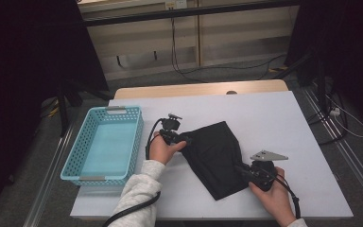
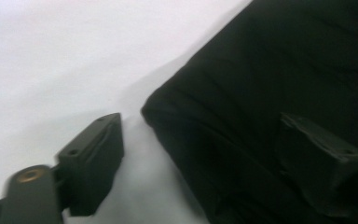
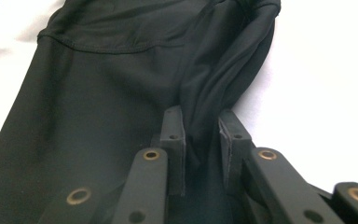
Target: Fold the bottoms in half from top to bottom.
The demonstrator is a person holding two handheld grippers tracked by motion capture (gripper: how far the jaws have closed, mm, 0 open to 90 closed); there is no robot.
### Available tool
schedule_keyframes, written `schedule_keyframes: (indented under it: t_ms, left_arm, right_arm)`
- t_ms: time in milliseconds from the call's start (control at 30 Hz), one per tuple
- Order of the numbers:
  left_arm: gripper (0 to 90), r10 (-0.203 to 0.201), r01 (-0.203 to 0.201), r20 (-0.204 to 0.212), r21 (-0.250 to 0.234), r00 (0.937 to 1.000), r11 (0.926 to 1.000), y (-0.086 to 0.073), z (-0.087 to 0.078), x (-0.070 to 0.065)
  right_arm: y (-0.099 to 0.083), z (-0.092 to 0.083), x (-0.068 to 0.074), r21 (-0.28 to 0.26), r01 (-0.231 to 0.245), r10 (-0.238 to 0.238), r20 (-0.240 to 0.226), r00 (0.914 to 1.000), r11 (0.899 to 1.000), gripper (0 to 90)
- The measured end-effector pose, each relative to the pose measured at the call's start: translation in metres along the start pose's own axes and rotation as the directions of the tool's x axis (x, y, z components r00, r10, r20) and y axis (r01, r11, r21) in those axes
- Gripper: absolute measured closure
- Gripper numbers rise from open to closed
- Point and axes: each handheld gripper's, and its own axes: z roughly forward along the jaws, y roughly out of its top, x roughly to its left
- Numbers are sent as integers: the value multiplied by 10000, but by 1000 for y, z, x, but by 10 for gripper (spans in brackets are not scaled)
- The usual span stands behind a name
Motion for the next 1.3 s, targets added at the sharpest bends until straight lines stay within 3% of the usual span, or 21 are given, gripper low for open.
schedule_keyframes:
  t_ms: [133, 200, 333, 433, 533, 700, 900, 1300]
  left_arm:
    - [293, 267, -250, -707, 244, 9971, 9994, 1, 2, -10]
    - [342, 149, -121, -778, 364, 9969, 9993, 3, 1, -12]
    - [617, -475, 485, -133, 852, 9988, 9952, 6, -2, -11]
    - [753, -822, 805, 88, 1195, 9966, 9896, 11, -2, -12]
    - [784, -890, 886, -40, 1536, 9960, 9842, 17, -2, -12]
    - [805, -1089, 1104, -186, 1966, 9939, 9742, 29, -5, -7]
    - [811, -1065, 1085, -207, 2009, 9941, 9736, 36, -11, -4]
    - [813, -1120, 1094, 13, 2021, 9937, 9732, 36, -14, -4]
  right_arm:
    - [0, 0, 3, -35, 129, -129, 124, 9998, 9999, 757]
    - [-1, 0, 4, -47, 138, -138, 90, 9999, 9999, 759]
    - [-1, 0, 7, -72, 132, -131, 53, 9999, 9999, 764]
    - [-1, 1, 13, -112, 228, -229, -51, 9997, 9997, 769]
    - [-1, 1, 18, -158, 445, -445, -36, 9990, 9989, 774]
    - [0, 1, 26, -373, 356, -360, -106, 9993, 9987, 795]
    - [3, 0, 41, -471, 1025, -1027, -9, 9947, 9936, 802]
    - [3, -8, 28, -456, 934, -917, 394, 9950, 9946, 808]
